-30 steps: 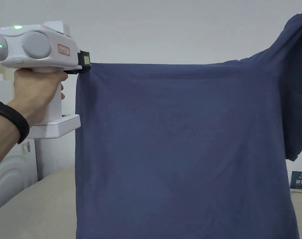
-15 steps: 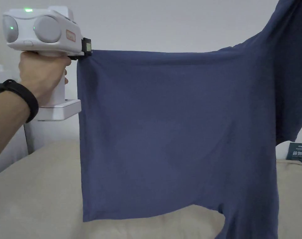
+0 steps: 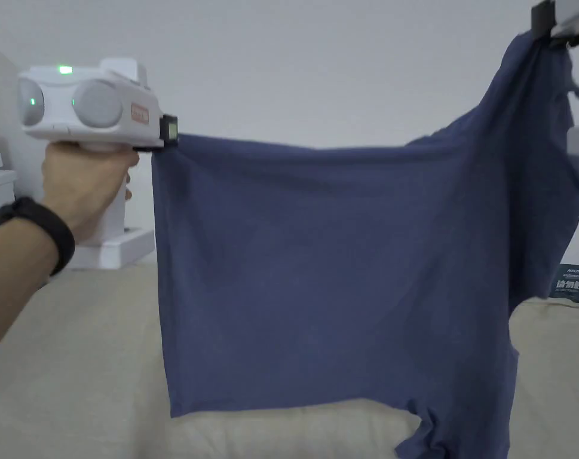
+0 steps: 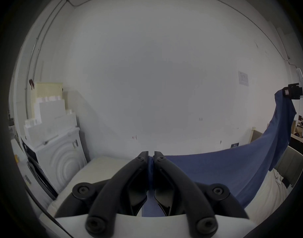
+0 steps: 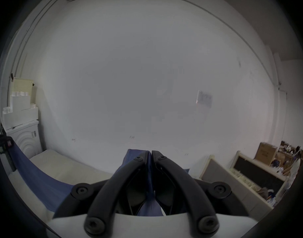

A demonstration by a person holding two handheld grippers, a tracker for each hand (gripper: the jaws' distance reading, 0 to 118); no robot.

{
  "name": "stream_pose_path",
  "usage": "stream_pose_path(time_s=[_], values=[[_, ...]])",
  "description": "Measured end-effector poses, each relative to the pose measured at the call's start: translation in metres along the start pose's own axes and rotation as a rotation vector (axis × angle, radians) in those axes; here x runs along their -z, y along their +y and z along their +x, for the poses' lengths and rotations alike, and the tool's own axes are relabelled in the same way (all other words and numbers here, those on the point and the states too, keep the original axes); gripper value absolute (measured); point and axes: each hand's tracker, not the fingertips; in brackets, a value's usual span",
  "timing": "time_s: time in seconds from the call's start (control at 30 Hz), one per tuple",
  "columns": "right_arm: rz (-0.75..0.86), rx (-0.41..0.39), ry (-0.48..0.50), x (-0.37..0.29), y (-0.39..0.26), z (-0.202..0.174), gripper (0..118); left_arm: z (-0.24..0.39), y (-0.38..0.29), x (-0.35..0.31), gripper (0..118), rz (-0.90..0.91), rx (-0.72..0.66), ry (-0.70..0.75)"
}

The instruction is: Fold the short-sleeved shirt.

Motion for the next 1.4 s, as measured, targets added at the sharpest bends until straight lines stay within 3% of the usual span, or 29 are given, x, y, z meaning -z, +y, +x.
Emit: stream_pose_path(time_s=[0.23,0.27,0.4,0.53,0.63,0.83,0.93,0.97,1.0,1.07,1.13,1.23,1.4], values=[[-0.094,0.135,0.162,0.017,-0.129,-0.015,4,0.002,-0.125,0.015,5,-0.196,-0.13,-0.069],[-0.128,0.093,0.191,0.015,-0.145,-0.015,4,0.001,-0.139,0.009,5,-0.219,-0.132,-0.108],[-0.135,0.117,0.236,-0.034,-0.219,0.003,4,-0.002,-0.196,-0.047,5,-0.215,-0.193,-0.156],[-0.187,0.117,0.299,-0.115,-0.298,0.012,4,-0.01,-0.26,-0.112,5,-0.222,-0.149,-0.189],[-0.25,0.196,0.335,-0.188,-0.363,0.022,4,-0.022,-0.313,-0.175,5,-0.278,-0.21,-0.235],[-0.347,0.277,0.29,-0.335,-0.461,0.033,4,-0.039,-0.398,-0.297,5,-0.327,-0.273,-0.237],[-0.365,0.289,0.185,-0.4,-0.495,0.037,4,-0.042,-0.427,-0.346,5,-0.379,-0.322,-0.208],[-0.375,0.337,0.159,-0.422,-0.506,0.04,4,-0.043,-0.439,-0.362,5,-0.391,-0.336,-0.211],[-0.428,0.34,0.198,-0.436,-0.512,0.043,4,-0.044,-0.447,-0.375,5,-0.382,-0.347,-0.189],[-0.447,0.31,0.128,-0.464,-0.525,0.042,4,-0.042,-0.458,-0.394,5,-0.423,-0.377,-0.184],[-0.465,0.328,0.194,-0.479,-0.527,0.042,4,-0.039,-0.465,-0.406,5,-0.43,-0.383,-0.168],[-0.472,0.249,0.175,-0.484,-0.527,0.033,4,-0.033,-0.469,-0.407,5,-0.438,-0.392,-0.166],[-0.468,0.243,0.187,-0.451,-0.527,0.033,4,-0.04,-0.464,-0.379,5,-0.444,-0.398,-0.173]])
